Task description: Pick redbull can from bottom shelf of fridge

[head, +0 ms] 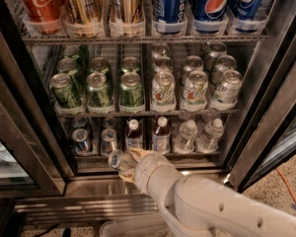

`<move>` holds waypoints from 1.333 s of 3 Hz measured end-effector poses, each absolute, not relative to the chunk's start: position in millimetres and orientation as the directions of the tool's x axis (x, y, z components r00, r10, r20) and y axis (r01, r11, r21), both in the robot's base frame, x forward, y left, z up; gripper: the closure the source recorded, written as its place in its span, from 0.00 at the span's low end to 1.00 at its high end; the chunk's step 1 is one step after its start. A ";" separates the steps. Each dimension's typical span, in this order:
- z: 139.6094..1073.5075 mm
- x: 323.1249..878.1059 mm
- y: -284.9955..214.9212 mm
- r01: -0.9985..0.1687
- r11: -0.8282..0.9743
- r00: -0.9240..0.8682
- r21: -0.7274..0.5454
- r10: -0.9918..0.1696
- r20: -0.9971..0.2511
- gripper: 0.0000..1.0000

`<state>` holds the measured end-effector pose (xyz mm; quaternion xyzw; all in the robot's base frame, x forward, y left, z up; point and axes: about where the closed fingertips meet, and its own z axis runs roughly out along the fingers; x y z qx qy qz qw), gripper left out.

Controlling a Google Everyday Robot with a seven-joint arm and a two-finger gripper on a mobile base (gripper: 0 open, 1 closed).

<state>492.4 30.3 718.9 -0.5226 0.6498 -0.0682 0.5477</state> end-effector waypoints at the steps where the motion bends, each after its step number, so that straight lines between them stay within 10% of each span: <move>1: 705.4 484.2 24.8 -0.690 0.421 0.118 -0.588 -0.737 -0.666 1.00; 4: 730.9 469.2 24.4 -0.742 0.567 0.097 -0.357 -0.437 -0.894 1.00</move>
Offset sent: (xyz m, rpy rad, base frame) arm -0.0559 0.0338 0.0177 0.4012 0.2599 0.2876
